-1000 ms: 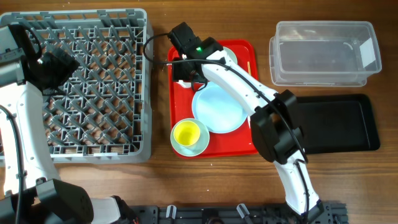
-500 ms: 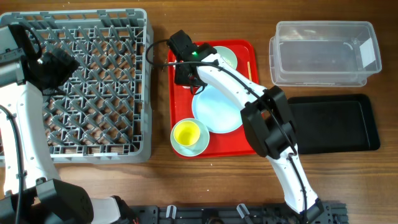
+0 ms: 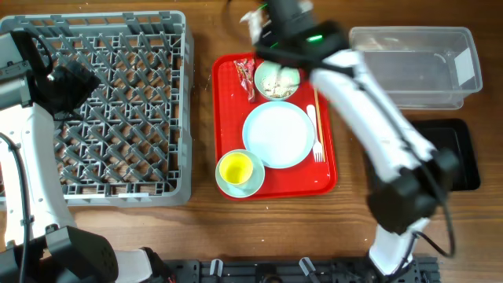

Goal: Sort waste into correct bins and load items into the dishwasher rack
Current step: 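Carry the tissue to the clear bin and release it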

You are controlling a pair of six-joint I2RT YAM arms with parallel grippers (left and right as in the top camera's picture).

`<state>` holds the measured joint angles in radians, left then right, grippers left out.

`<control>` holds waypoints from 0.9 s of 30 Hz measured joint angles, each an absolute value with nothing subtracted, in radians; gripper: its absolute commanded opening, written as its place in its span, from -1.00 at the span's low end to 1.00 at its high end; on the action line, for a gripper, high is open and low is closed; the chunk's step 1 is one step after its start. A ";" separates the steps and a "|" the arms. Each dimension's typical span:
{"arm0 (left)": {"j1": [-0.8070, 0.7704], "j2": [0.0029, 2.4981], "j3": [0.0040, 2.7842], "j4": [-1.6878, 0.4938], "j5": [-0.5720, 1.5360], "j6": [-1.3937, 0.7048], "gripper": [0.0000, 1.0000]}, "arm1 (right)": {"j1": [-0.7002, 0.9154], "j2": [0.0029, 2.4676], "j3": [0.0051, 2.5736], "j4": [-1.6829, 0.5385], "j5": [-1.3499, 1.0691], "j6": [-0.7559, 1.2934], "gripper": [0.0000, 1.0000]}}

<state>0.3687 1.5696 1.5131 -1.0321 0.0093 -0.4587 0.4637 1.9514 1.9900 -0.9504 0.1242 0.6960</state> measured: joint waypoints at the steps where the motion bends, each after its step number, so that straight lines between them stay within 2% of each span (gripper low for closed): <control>1: 0.369 1.570 1.513 -1.032 0.009 -0.459 1.00 | 0.403 1.924 1.994 -0.956 0.146 0.696 -0.92; 4: 0.369 1.570 1.513 -1.032 0.009 -0.459 1.00 | 0.212 1.917 1.998 -1.001 0.220 0.712 -0.91; 5: 0.369 1.570 1.513 -1.032 0.009 -0.459 1.00 | 0.166 1.923 1.998 -1.004 0.227 0.716 -0.85; 6: 0.369 1.570 1.513 -1.032 0.009 -0.459 1.00 | 0.124 1.929 1.998 -1.003 0.231 0.719 -0.53; 7: 0.369 1.570 1.513 -1.032 0.009 -0.459 1.00 | 0.078 1.940 1.998 -1.003 0.233 0.723 0.42; 8: 0.369 1.570 1.513 -1.032 0.009 -0.459 1.00 | 0.042 1.953 1.998 -1.002 0.233 0.730 0.93; 10: 0.369 1.570 1.513 -1.032 0.009 -0.459 1.00 | -0.003 1.989 1.998 -1.003 0.219 0.733 1.00; 15: 0.369 1.570 1.513 -1.032 0.009 -0.459 1.00 | -0.016 2.013 1.989 -1.008 0.124 0.649 0.95; 18: 0.369 1.570 1.513 -1.032 0.009 -0.459 1.00 | -0.014 2.013 1.988 -1.016 -0.048 0.533 0.85; 21: 0.369 1.570 1.513 -1.032 0.009 -0.459 1.00 | 0.014 2.013 1.988 -1.040 -0.249 0.408 0.84; 23: 0.369 1.570 1.513 -1.032 0.009 -0.459 1.00 | 0.086 2.013 1.988 -1.058 -0.359 0.318 0.86; 24: 0.369 1.570 1.513 -1.032 0.009 -0.459 1.00 | 0.139 2.013 1.988 -1.074 -0.381 0.286 1.00; 27: 0.369 1.570 1.513 -1.032 0.009 -0.459 1.00 | 0.336 2.013 1.988 -1.087 -0.344 0.267 0.99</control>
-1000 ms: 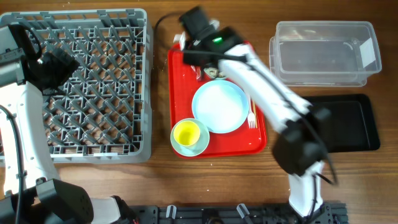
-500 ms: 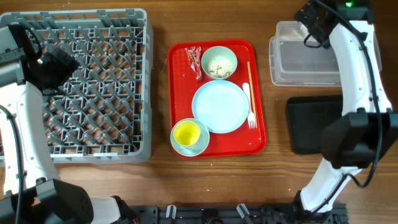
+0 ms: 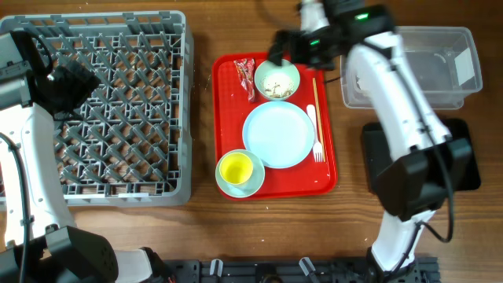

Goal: Sort waste into correct bins and load items into the dishwasher rack
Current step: 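Carry the tissue to the clear bin and release it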

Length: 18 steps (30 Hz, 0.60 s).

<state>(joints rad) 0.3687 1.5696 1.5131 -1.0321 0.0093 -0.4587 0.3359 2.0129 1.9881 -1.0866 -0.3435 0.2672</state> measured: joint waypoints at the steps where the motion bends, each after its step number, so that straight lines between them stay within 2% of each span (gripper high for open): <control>1: 0.369 1.570 1.513 -1.032 0.009 -0.459 1.00 | 0.378 2.014 1.988 -1.085 -0.296 0.293 0.99; 5: 0.369 1.570 1.513 -1.032 0.010 -0.459 1.00 | 0.591 2.067 1.988 -1.048 -0.103 0.405 0.92; 8: 0.369 1.570 1.513 -1.032 0.009 -0.459 1.00 | 0.678 2.171 1.988 -0.974 -0.016 0.426 0.90; 12: 0.369 1.570 1.513 -1.032 0.009 -0.459 1.00 | 0.702 2.277 1.987 -0.881 0.063 0.368 0.89; 18: 0.369 1.570 1.513 -1.032 0.009 -0.459 1.00 | 0.685 2.306 1.984 -0.772 0.178 0.350 0.89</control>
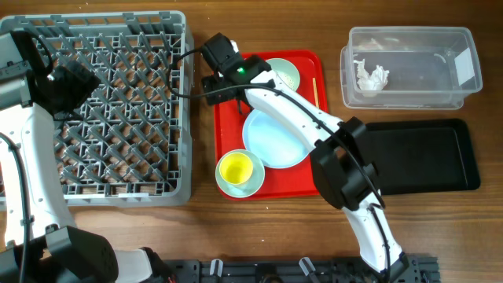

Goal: Sort waste into correct bins and load items into the dishwasher rack
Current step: 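Carry the tissue to the clear bin and release it, then grasp the pale green rice bowl rim with the right gripper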

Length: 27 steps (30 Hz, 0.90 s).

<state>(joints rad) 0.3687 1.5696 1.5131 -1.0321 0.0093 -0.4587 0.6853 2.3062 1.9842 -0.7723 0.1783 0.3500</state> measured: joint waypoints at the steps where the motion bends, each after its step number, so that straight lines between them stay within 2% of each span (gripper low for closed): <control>1: 0.369 1.570 1.513 -1.032 0.009 -0.459 1.00 | 0.678 2.313 1.984 -0.768 0.187 0.350 0.89; 7: 0.369 1.570 1.513 -1.032 0.009 -0.459 1.00 | 0.642 2.390 1.984 -0.761 0.214 0.355 0.89; 19: 0.369 1.570 1.513 -1.032 0.009 -0.459 1.00 | 0.622 2.371 1.985 -0.818 0.297 0.430 0.93; 20: 0.369 1.570 1.513 -1.032 0.009 -0.459 1.00 | 0.623 2.345 1.985 -0.822 0.297 0.430 0.86; 24: 0.369 1.570 1.513 -1.032 0.009 -0.459 1.00 | 0.628 2.227 1.986 -0.831 0.302 0.458 0.17; 27: 0.369 1.570 1.513 -1.032 0.009 -0.459 1.00 | 0.626 2.201 1.987 -0.851 0.307 0.508 0.08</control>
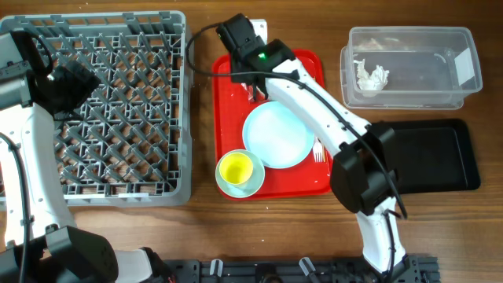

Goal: Sort waste into correct bins and load items into the dishwasher rack
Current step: 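Grasp the pale green rice bowl rim with the right gripper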

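My right gripper [249, 83] hangs over the top left corner of the red tray [228, 126], right above a red snack wrapper [251, 95] that shows only partly below it. Whether its fingers stand open or shut is hidden by the wrist. The tray also holds a light blue plate [277, 135], a yellow cup [236, 168] on a saucer and a fork [317, 149]. My right arm covers the small bowl. A crumpled white tissue [369, 76] lies in the clear bin [416, 94]. My left gripper [69, 81] rests over the grey dishwasher rack [118, 110], its fingers not readable.
A black bin [432, 155] lies right of the tray, below the clear bin. My right arm [330, 118] crosses the tray diagonally from the front right. The rack fills the table's left side.
My right gripper was at the tray's left rim, beside the rack. Now it is a little to the right and further back, over the wrapper. The left arm has not moved.
My right gripper was first over the bowl at the tray's back, with the clear bin empty. Then it was at the clear bin's left edge. After that a white tissue lay in the bin and the gripper was back at the tray, now over the wrapper.
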You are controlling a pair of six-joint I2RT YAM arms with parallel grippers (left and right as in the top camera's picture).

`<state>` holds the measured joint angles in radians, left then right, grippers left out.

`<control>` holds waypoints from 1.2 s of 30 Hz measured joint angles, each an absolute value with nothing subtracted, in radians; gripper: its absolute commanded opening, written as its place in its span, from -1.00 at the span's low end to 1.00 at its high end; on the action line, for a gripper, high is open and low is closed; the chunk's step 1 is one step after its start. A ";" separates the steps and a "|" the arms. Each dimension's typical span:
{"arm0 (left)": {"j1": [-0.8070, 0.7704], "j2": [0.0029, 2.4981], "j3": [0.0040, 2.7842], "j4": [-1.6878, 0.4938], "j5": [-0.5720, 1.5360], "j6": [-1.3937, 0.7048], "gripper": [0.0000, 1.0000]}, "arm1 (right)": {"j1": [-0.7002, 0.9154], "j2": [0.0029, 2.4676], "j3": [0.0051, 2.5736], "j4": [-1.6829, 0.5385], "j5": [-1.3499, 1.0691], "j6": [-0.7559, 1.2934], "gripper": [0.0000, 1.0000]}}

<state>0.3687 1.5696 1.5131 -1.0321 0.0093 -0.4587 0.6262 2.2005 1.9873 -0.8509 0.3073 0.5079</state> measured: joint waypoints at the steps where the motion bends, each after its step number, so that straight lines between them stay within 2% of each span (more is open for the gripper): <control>1: 0.369 1.570 1.513 -1.032 0.009 -0.459 1.00 | 0.621 2.204 1.987 -0.857 0.303 0.516 0.08; 6: 0.369 1.570 1.513 -1.032 0.009 -0.459 1.00 | 0.603 2.262 1.987 -0.863 0.277 0.508 0.06; 8: 0.369 1.570 1.513 -1.032 0.009 -0.459 1.00 | 0.603 2.304 1.986 -0.868 0.265 0.501 -0.17; 12: 0.369 1.570 1.513 -1.032 0.009 -0.459 1.00 | 0.603 2.342 1.986 -0.867 0.263 0.493 -0.44; 20: 0.369 1.570 1.513 -1.032 0.009 -0.459 1.00 | 0.603 2.357 1.986 -0.867 0.263 0.491 -0.51; 25: 0.369 1.570 1.513 -1.032 0.009 -0.459 1.00 | 0.603 2.360 1.986 -0.867 0.281 0.459 -0.70; 32: 0.369 1.570 1.513 -1.032 0.009 -0.459 1.00 | 0.603 2.376 1.986 -0.868 0.297 0.429 -0.70; 34: 0.369 1.570 1.513 -1.032 0.009 -0.459 1.00 | 0.603 2.379 1.986 -0.868 0.297 0.426 -0.91; 36: 0.369 1.570 1.513 -1.032 0.009 -0.459 1.00 | 0.603 2.382 1.986 -0.870 0.305 0.419 -0.91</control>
